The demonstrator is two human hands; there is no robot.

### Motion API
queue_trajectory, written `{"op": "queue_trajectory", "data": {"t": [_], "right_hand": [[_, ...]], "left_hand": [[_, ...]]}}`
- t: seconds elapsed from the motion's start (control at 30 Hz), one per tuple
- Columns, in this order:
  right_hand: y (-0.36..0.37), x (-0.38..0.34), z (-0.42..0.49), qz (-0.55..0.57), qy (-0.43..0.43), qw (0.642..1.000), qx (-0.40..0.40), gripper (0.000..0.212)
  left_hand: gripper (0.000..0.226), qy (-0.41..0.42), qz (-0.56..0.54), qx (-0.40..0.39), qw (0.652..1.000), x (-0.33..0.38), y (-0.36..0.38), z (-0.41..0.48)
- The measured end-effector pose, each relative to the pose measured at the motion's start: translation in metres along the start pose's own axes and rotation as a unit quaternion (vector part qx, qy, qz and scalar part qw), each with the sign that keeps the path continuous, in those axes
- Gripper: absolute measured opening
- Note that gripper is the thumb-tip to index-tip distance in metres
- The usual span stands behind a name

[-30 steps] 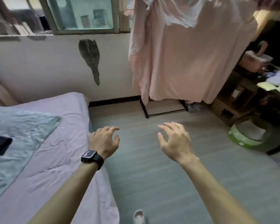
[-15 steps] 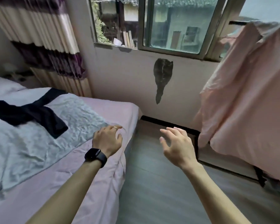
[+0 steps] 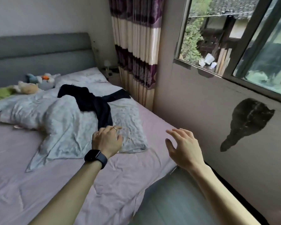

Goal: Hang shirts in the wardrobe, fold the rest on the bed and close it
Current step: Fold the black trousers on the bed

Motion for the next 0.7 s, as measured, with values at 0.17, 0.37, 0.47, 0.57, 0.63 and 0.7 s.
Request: {"op": "queue_trajectory", "data": {"t": [0.17,0.37,0.47,0.57,0.63,0.7], "right_hand": [[0.049,-0.004,0.098,0.015,-0.086,0.996,-0.032,0.038],[0.153,-0.013,0.243,0.025,-0.146,0.985,-0.091,0.043],[0.212,-0.017,0.307,0.018,-0.168,0.975,-0.147,0.048],[0.278,-0.008,0.348,0.021,-0.171,0.965,-0.196,0.049],[0.325,0.002,0.365,0.013,-0.176,0.958,-0.228,0.051],[0.388,0.017,0.381,0.006,-0.176,0.947,-0.268,0.052]], "left_hand": [[0.039,-0.077,0.028,0.019,0.996,-0.026,0.002,0.074],[0.041,-0.146,0.019,-0.007,0.989,-0.070,0.049,0.198],[0.040,-0.175,0.028,-0.040,0.983,-0.093,0.082,0.247],[0.041,-0.203,0.042,-0.085,0.975,-0.117,0.127,0.283],[0.041,-0.218,0.052,-0.121,0.967,-0.131,0.163,0.298],[0.041,-0.239,0.049,-0.151,0.958,-0.147,0.212,0.319]]}}
Point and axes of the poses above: each hand's wrist, its own z-axis towards the middle knuckle, its own y-axis out of the palm, x = y × z, the point moved 6 cm from there along z, towards the middle knuckle, and after that the axes turned 6 degrees about -y, right-handed, at the moved point
